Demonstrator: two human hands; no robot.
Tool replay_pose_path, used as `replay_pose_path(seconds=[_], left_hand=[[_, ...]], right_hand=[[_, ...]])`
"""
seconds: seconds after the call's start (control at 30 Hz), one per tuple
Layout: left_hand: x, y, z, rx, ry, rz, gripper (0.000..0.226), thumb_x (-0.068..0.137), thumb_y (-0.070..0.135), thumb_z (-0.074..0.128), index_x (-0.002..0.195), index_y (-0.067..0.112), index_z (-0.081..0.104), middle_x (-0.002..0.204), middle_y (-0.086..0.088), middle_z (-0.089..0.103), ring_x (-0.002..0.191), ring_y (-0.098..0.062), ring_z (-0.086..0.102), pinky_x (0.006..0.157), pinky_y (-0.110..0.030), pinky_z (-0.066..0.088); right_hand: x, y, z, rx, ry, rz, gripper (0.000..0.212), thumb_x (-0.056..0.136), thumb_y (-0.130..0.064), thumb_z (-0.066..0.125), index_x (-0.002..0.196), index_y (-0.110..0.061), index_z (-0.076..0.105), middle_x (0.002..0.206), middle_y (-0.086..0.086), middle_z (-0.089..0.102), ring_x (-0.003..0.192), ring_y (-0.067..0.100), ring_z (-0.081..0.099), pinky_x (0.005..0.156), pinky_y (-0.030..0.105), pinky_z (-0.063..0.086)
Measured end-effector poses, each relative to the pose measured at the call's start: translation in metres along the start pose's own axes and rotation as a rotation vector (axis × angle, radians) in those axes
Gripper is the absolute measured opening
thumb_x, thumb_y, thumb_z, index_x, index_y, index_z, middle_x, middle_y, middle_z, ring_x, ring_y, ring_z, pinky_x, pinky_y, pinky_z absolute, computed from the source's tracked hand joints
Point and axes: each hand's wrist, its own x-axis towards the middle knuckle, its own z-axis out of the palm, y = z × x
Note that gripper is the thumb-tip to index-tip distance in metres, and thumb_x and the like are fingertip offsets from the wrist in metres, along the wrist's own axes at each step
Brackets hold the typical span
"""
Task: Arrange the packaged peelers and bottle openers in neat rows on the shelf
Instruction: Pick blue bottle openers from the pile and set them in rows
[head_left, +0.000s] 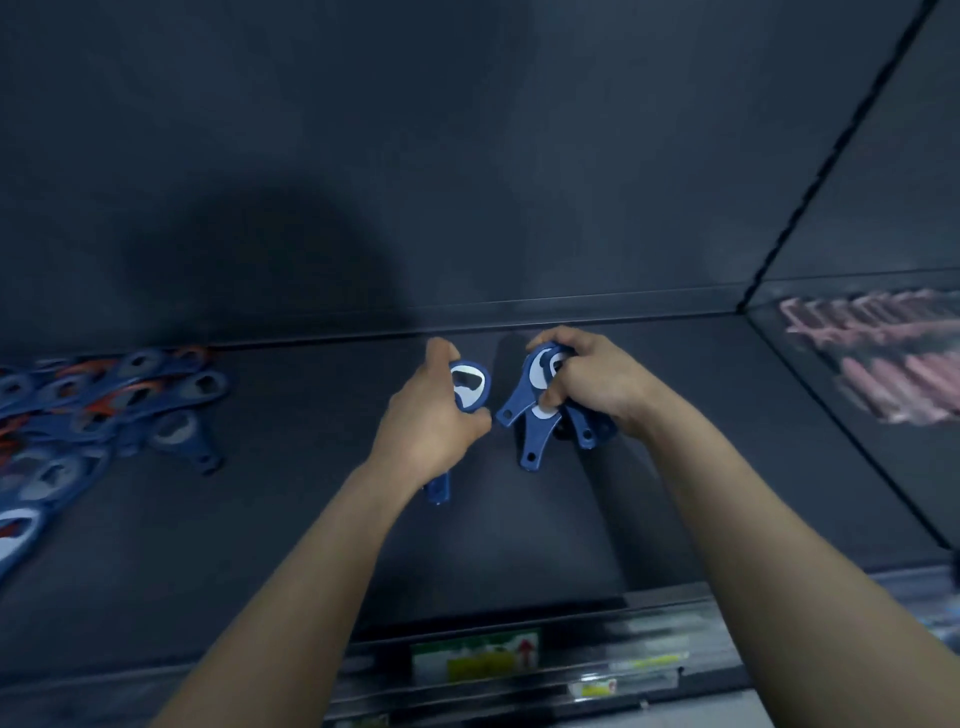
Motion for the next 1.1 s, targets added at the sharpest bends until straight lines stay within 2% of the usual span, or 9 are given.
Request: replay_pose_path(seconds=[0.2, 0.3, 0.43, 0.53, 0.67, 0.83, 0.97, 1.0, 1.1], left_hand=[[0.012, 0.051, 0.061, 0.027, 0.024, -0.01, 0.04, 0.078, 0.023, 0.065, 0.101, 0.022, 0.032, 0.1, 0.001, 0.048, 0.078, -0.023, 0.055, 0.064, -0.034, 0.047], [0.02, 0.062, 0.075, 0.048, 0.039, 0.007, 0.039, 0.08, 0.02, 0.065, 0.104, 0.02, 0.034, 0.104, 0.001, 0.042, 0.08, -0.021, 0.049, 0.063, -0.028, 0.036], [0.034, 0.069, 0.088, 0.048, 0.031, 0.026, 0.037, 0.079, 0.016, 0.065, 0.104, 0.015, 0.037, 0.107, -0.003, 0.041, 0.083, -0.025, 0.049, 0.065, -0.029, 0.035], [0.044, 0.071, 0.097, 0.053, 0.014, 0.05, 0.041, 0.079, 0.014, 0.066, 0.112, 0.011, 0.041, 0.113, -0.007, 0.041, 0.096, -0.029, 0.05, 0.074, -0.03, 0.039], [0.056, 0.073, 0.104, 0.104, 0.045, 0.056, 0.05, 0.081, 0.017, 0.066, 0.124, 0.007, 0.042, 0.123, -0.013, 0.043, 0.115, -0.03, 0.039, 0.094, -0.035, 0.036], [0.065, 0.075, 0.105, 0.167, 0.06, 0.039, 0.056, 0.085, 0.023, 0.064, 0.132, 0.006, 0.04, 0.13, -0.014, 0.039, 0.121, -0.03, 0.033, 0.102, -0.037, 0.034], [0.066, 0.084, 0.109, 0.289, 0.128, 0.063, 0.055, 0.085, 0.026, 0.064, 0.131, 0.006, 0.041, 0.129, -0.014, 0.041, 0.119, -0.031, 0.035, 0.099, -0.04, 0.031], [0.066, 0.088, 0.112, 0.324, 0.159, 0.084, 0.052, 0.085, 0.027, 0.064, 0.129, 0.008, 0.043, 0.127, -0.013, 0.042, 0.117, -0.031, 0.036, 0.098, -0.04, 0.03], [0.06, 0.105, 0.123, 0.345, 0.167, 0.153, 0.038, 0.087, 0.03, 0.061, 0.118, 0.011, 0.053, 0.12, -0.01, 0.05, 0.112, -0.028, 0.039, 0.094, -0.037, 0.031]], right_hand=[[-0.008, 0.033, -0.074, -0.083, 0.02, 0.051, 0.059, 0.061, 0.009, 0.065, 0.103, -0.033, 0.061, 0.084, -0.006, 0.062, 0.073, 0.01, 0.06, 0.054, 0.018, 0.045], [-0.007, 0.042, -0.092, -0.11, 0.033, 0.073, 0.062, 0.062, 0.008, 0.068, 0.107, -0.033, 0.059, 0.093, -0.004, 0.061, 0.086, 0.014, 0.059, 0.067, 0.023, 0.046], [-0.004, 0.049, -0.1, -0.18, 0.056, 0.08, 0.065, 0.065, 0.007, 0.07, 0.117, -0.029, 0.057, 0.092, -0.007, 0.057, 0.094, 0.018, 0.058, 0.082, 0.028, 0.049], [-0.002, 0.053, -0.104, -0.205, 0.075, 0.091, 0.069, 0.065, 0.005, 0.073, 0.122, -0.029, 0.055, 0.096, -0.005, 0.059, 0.095, 0.019, 0.058, 0.088, 0.03, 0.048], [0.003, 0.06, -0.108, -0.18, 0.099, 0.098, 0.072, 0.066, 0.003, 0.074, 0.127, -0.028, 0.052, 0.092, -0.006, 0.059, 0.09, 0.017, 0.058, 0.083, 0.026, 0.046], [0.016, 0.067, -0.113, -0.169, 0.157, 0.055, 0.077, 0.067, -0.001, 0.076, 0.134, -0.026, 0.048, 0.109, 0.004, 0.06, 0.1, 0.02, 0.058, 0.094, 0.032, 0.047], [0.028, 0.07, -0.121, -0.186, 0.187, -0.012, 0.077, 0.073, -0.006, 0.076, 0.139, -0.024, 0.041, 0.13, 0.006, 0.049, 0.114, 0.02, 0.053, 0.096, 0.033, 0.046], [0.031, 0.07, -0.124, -0.184, 0.189, -0.026, 0.078, 0.073, -0.006, 0.076, 0.14, -0.023, 0.04, 0.132, 0.008, 0.047, 0.114, 0.021, 0.053, 0.095, 0.033, 0.047], [0.035, 0.072, -0.135, -0.237, 0.199, -0.066, 0.077, 0.075, -0.007, 0.075, 0.14, -0.022, 0.038, 0.13, 0.009, 0.049, 0.106, 0.018, 0.053, 0.081, 0.024, 0.045]])
